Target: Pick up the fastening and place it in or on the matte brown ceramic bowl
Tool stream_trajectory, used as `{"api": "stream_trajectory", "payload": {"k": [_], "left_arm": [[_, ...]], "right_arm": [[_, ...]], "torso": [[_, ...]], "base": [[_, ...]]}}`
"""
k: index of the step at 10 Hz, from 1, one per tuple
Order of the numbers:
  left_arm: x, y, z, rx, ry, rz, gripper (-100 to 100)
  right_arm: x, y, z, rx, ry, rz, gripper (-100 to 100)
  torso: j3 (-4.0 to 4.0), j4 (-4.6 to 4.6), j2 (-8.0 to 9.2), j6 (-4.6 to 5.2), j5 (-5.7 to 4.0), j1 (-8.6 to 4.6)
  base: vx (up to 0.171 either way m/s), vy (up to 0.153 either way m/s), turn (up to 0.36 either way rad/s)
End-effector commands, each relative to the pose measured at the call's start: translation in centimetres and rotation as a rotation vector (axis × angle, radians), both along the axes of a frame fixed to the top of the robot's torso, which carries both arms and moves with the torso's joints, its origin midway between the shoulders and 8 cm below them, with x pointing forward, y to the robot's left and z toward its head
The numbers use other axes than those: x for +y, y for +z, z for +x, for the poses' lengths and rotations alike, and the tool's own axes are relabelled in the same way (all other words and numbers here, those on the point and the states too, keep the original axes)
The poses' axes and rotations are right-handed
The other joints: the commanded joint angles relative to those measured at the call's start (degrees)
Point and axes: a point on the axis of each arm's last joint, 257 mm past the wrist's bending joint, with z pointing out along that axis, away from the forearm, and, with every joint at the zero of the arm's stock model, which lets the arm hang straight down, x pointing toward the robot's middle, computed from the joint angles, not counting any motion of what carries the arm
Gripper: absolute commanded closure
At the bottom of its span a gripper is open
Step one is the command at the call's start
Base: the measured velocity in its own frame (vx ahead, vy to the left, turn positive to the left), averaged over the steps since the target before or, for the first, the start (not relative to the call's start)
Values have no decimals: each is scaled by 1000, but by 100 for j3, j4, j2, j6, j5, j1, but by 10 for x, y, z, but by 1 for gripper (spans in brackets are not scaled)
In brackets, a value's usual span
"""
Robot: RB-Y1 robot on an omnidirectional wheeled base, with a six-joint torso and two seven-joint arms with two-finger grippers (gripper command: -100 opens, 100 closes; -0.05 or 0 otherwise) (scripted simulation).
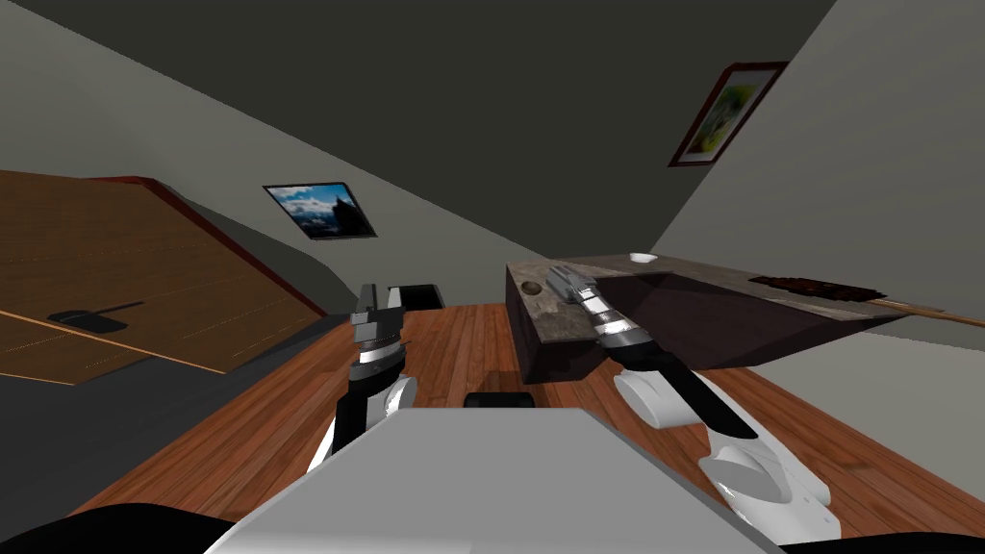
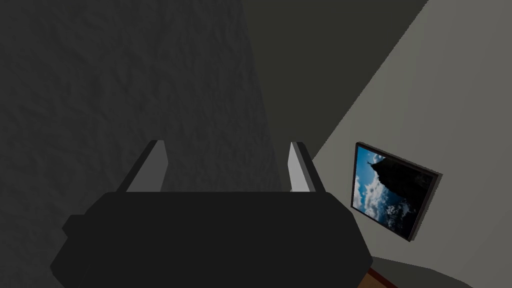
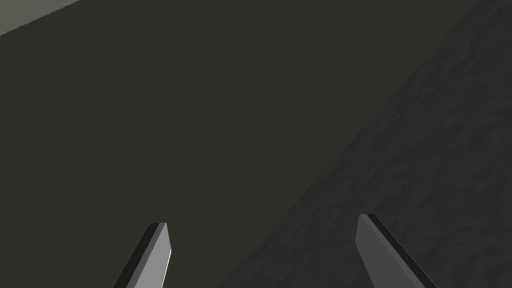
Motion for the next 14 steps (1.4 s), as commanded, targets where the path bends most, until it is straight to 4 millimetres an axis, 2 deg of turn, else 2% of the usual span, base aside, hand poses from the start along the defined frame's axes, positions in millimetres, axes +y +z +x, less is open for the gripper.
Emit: {"api": "stream_trajectory", "payload": {"k": [1,8,14], "left_arm": [[0,0,0,0,0,0,0],[0,0,0,0,0,0,0],[0,0,0,0,0,0,0]], "right_arm": [[2,-7,3,45,4,-55,-100],[3,-49,13,231,6,-208,-100],[-1,-101,12,425,21,-358,-100]], "torso": [[0,0,0,0,0,0],[-5,-2,-9,-1,-1,-1],[-12,-5,-20,-1,-1,-5]], "base": [[23,46,20],[32,39,20],[62,29,25]]}}
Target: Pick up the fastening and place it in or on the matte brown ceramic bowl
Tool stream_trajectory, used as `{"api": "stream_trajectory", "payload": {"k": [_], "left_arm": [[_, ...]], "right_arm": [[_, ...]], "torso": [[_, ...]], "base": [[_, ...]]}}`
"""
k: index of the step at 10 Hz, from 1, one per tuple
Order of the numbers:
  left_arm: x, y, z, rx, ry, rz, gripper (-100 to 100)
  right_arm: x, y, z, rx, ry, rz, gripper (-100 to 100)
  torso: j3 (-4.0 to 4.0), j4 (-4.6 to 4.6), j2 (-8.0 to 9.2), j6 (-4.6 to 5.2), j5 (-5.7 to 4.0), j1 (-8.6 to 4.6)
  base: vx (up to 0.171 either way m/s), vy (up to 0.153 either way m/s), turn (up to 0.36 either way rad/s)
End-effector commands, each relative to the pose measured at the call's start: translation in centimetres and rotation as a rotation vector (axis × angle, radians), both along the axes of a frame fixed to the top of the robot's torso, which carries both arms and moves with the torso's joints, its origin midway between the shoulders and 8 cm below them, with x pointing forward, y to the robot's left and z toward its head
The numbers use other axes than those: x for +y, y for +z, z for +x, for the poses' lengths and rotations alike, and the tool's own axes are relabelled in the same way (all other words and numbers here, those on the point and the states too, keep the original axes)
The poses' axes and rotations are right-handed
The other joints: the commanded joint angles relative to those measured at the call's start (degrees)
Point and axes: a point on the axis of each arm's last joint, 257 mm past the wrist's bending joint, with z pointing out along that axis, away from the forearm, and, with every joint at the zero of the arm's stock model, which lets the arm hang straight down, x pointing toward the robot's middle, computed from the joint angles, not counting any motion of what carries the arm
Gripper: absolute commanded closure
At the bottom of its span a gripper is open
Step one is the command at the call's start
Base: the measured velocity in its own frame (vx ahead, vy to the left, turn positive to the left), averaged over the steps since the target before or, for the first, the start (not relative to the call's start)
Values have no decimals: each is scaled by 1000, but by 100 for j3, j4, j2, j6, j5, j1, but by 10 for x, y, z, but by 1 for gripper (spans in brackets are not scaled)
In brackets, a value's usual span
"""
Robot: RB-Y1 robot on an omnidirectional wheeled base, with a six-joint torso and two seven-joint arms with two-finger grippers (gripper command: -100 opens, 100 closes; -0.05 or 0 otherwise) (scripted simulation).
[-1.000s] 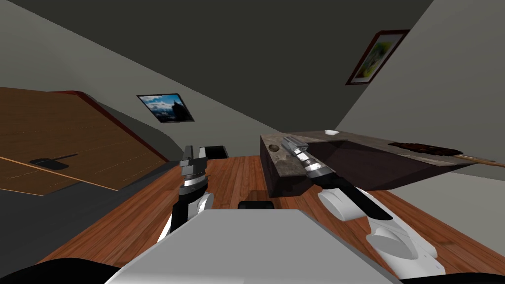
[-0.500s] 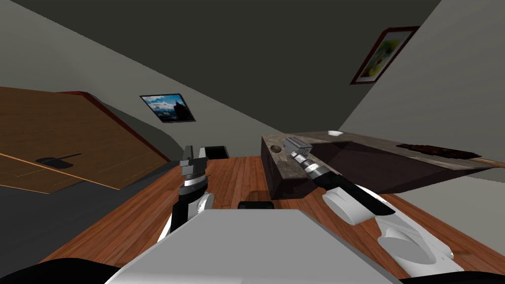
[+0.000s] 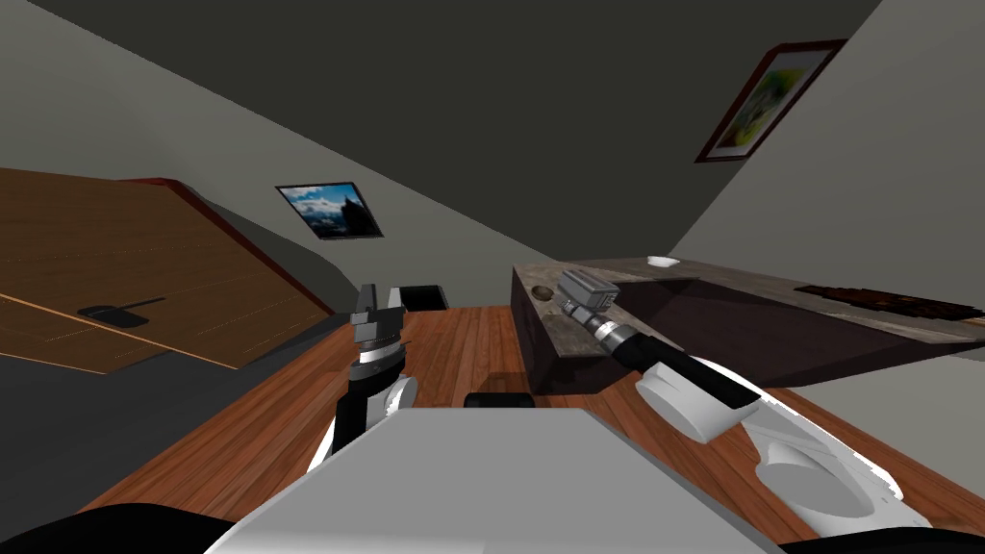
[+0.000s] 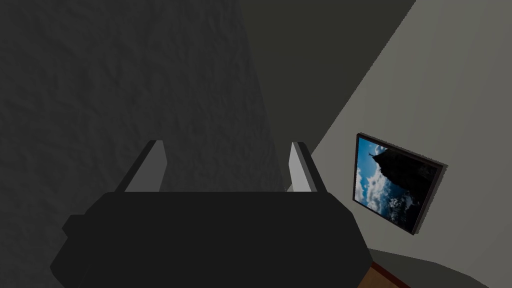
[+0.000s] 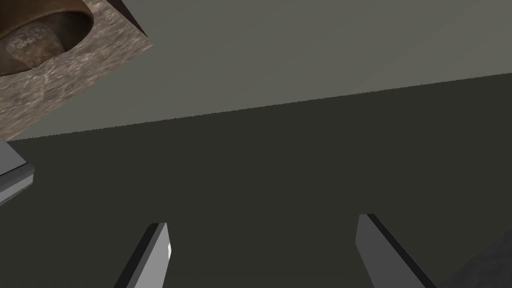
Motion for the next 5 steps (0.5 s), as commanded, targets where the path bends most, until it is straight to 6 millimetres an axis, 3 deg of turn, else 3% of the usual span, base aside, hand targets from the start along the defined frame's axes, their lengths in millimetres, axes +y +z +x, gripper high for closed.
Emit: {"api": "stream_trajectory", "payload": {"k": [1,4,5], "left_arm": [[0,0,0,0,0,0,0],[0,0,0,0,0,0,0],[0,0,0,0,0,0,0]], "right_arm": [[-3,-21,-3,72,8,-53,-100],[-9,-46,-9,165,7,-105,-100],[-13,-65,-15,229,16,-147,-100]], "torso": [[0,0,0,0,0,0],[-8,-3,-14,-1,-1,-3],[-5,-2,-8,0,-1,-2]], "base": [[90,10,37],[91,11,31],[101,9,40]]}}
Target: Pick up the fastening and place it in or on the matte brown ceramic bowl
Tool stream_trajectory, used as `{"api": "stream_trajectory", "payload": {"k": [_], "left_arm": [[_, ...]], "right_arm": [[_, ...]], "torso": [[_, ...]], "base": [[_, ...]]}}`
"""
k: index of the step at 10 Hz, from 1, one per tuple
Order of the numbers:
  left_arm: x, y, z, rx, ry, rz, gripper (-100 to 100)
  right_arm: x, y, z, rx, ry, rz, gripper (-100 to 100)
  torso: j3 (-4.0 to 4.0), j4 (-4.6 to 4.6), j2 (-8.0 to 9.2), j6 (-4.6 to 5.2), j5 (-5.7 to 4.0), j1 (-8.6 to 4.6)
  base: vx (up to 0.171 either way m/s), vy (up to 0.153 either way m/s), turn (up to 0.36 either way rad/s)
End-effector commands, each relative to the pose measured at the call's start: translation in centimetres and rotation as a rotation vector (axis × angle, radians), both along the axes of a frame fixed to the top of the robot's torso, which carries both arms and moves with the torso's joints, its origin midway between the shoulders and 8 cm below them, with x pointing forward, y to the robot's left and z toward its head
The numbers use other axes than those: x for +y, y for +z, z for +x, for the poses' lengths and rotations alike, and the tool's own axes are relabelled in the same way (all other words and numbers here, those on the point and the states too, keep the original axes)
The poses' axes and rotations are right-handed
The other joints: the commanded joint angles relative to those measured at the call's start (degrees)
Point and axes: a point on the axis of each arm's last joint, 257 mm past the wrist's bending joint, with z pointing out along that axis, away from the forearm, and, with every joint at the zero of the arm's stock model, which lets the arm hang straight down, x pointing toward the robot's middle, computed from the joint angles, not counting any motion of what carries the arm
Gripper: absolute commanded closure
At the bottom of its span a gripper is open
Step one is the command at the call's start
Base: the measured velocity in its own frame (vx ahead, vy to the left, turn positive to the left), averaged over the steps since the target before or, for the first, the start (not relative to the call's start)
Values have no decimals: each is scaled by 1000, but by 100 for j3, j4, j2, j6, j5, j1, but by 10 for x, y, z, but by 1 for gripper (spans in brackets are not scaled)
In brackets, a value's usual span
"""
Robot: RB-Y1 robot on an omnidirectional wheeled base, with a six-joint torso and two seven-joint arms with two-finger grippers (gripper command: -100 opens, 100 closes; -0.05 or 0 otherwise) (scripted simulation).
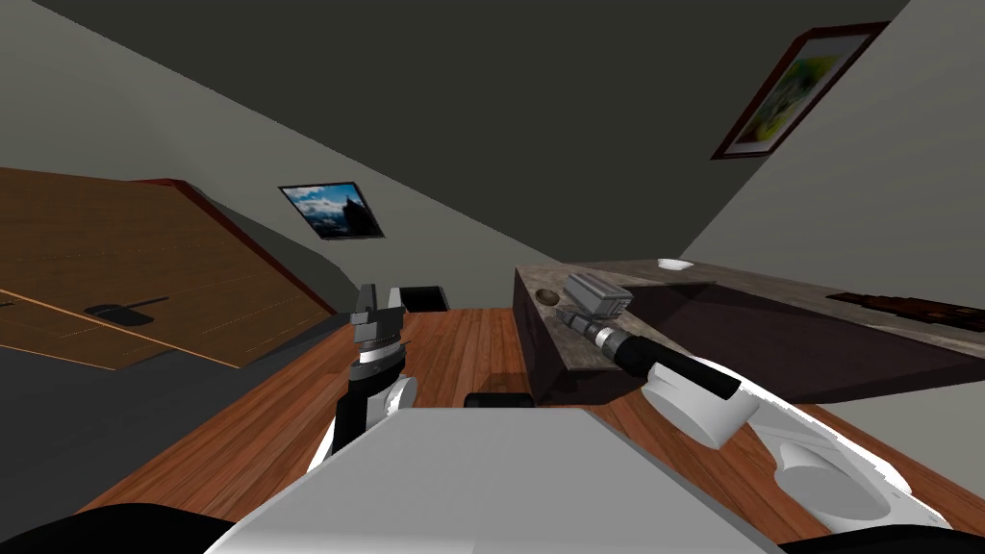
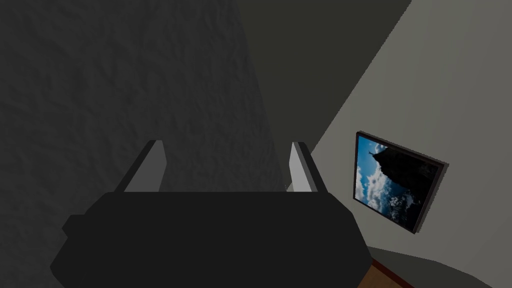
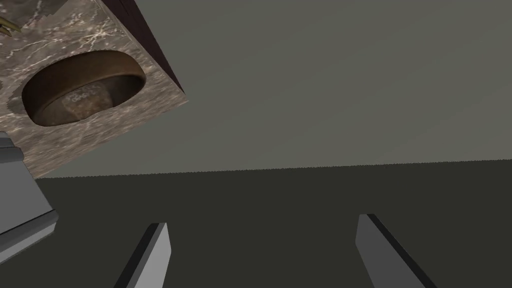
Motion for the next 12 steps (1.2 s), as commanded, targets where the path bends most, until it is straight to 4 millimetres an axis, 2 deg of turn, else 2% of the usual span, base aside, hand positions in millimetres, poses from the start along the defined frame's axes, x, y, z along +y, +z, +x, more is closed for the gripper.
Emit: {"api": "stream_trajectory", "payload": {"k": [1,2,3,4,5,6,7,8,9,10,11,12], "left_arm": [[0,0,0,0,0,0,0],[0,0,0,0,0,0,0],[0,0,0,0,0,0,0],[0,0,0,0,0,0,0],[0,0,0,0,0,0,0],[0,0,0,0,0,0,0],[0,0,0,0,0,0,0],[0,0,0,0,0,0,0],[0,0,0,0,0,0,0],[0,0,0,0,0,0,0],[0,0,0,0,0,0,0],[0,0,0,0,0,0,0]], "right_arm": [[-5,-11,-5,48,0,-29,-100],[-9,-30,-13,115,9,-69,-100],[-11,-33,-14,126,6,-73,-100],[-17,-52,-24,199,14,-112,-100],[-18,-54,-25,206,12,-114,-100],[-23,-72,-36,273,22,-149,-100],[-25,-75,-37,286,18,-154,-100],[-32,-93,-51,358,28,-188,-100],[-33,-94,-52,365,26,-190,-100],[-39,-111,-66,432,37,-220,-100],[-40,-113,-68,444,35,-225,-100],[-48,-129,-84,520,45,-257,-100]], "torso": [[0,0,0,0,0,0],[1,0,2,0,0,-4],[-3,-1,-5,1,-1,-5],[-2,-1,-1,1,-1,-6],[-3,-1,-5,0,-1,-6],[-3,-1,-3,0,-1,-4],[-7,-3,-11,0,-2,-7],[-3,-2,-4,1,-1,-6],[-3,-1,-4,0,-1,-8],[-1,-1,1,1,-2,-8],[-5,-2,-9,0,-1,-5],[-5,-2,-7,1,-1,-4]], "base": [[92,-2,21],[120,-4,79],[101,-6,-8],[117,-5,57],[107,-3,19],[132,-11,41],[108,-8,30],[112,-13,48],[94,-15,22],[131,-7,33],[122,-6,26],[113,-11,47]]}}
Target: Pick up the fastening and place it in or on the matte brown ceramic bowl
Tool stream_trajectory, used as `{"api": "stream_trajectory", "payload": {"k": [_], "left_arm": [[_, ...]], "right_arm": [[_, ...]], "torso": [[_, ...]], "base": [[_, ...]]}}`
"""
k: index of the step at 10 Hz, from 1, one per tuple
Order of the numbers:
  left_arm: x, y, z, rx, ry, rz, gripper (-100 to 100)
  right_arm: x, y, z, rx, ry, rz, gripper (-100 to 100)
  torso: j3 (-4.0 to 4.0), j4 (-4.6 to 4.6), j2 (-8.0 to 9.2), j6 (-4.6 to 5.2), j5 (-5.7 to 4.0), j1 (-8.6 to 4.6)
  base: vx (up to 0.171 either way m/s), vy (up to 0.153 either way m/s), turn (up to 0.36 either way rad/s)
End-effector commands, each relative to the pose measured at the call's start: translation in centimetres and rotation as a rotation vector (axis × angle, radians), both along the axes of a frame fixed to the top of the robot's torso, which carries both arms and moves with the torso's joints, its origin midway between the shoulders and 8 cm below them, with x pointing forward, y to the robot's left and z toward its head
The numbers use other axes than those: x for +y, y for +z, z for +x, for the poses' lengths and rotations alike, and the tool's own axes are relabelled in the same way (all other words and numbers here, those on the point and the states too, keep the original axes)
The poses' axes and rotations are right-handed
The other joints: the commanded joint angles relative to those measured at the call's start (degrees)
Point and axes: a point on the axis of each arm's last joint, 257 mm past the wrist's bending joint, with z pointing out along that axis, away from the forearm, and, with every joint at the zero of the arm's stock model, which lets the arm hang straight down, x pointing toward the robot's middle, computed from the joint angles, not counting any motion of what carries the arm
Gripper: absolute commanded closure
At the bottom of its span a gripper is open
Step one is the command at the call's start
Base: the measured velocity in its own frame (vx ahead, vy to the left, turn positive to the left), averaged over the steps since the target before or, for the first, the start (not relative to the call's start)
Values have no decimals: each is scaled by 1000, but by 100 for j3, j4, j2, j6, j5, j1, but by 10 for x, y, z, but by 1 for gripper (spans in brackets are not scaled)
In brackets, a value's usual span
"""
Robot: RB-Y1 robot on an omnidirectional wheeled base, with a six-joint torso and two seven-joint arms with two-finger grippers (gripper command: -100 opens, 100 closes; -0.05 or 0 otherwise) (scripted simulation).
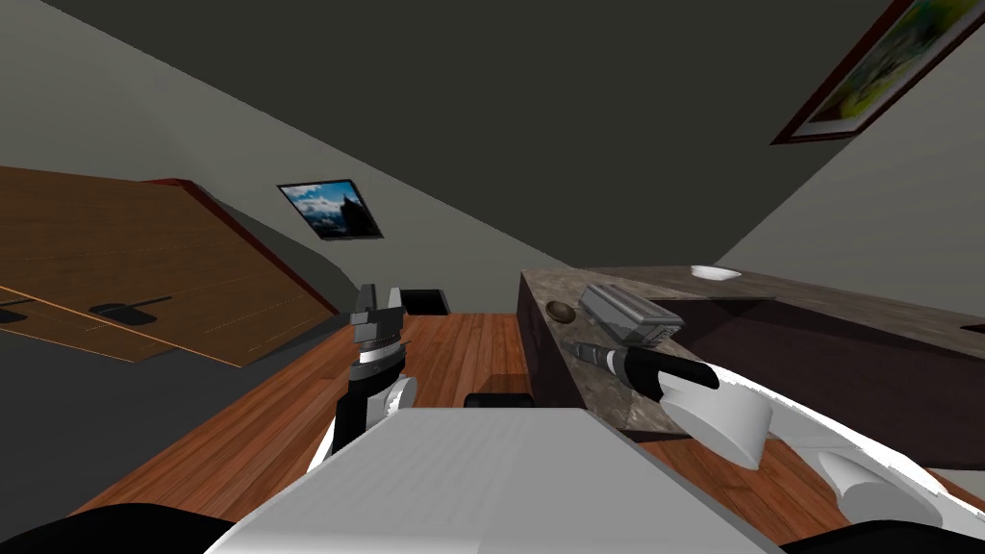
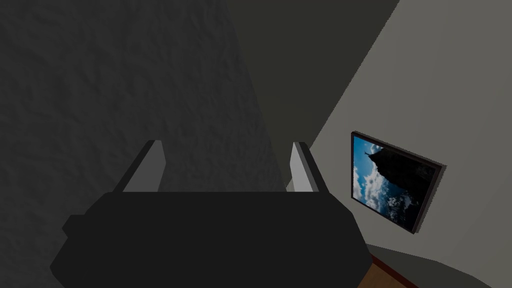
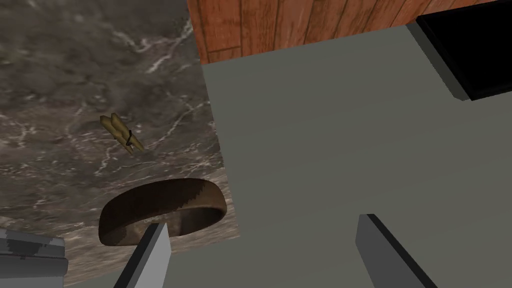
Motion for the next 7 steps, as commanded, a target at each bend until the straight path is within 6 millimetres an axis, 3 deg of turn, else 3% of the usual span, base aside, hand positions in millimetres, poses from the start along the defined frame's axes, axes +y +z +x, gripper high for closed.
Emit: {"api": "stream_trajectory", "payload": {"k": [1,2,3,4,7], "left_arm": [[0,0,0,0,0,0,0],[0,0,0,0,0,0,0],[0,0,0,0,0,0,0],[0,0,0,0,0,0,0],[0,0,0,0,0,0,0]], "right_arm": [[-11,-22,-24,105,16,-42,-100],[-13,-25,-26,118,14,-48,-100],[-20,-38,-44,189,23,-74,-100],[-20,-38,-44,189,23,-74,-100],[-39,-64,-91,371,55,-138,-100]], "torso": [[0,0,0,0,0,0],[-6,-2,-11,-1,-2,-3],[-6,-2,-9,1,-1,-6],[-4,-2,-7,0,-1,-2],[-3,-1,-6,0,0,-4]], "base": [[153,-20,57],[143,-27,28],[133,-14,41],[101,1,24],[148,-24,47]]}}
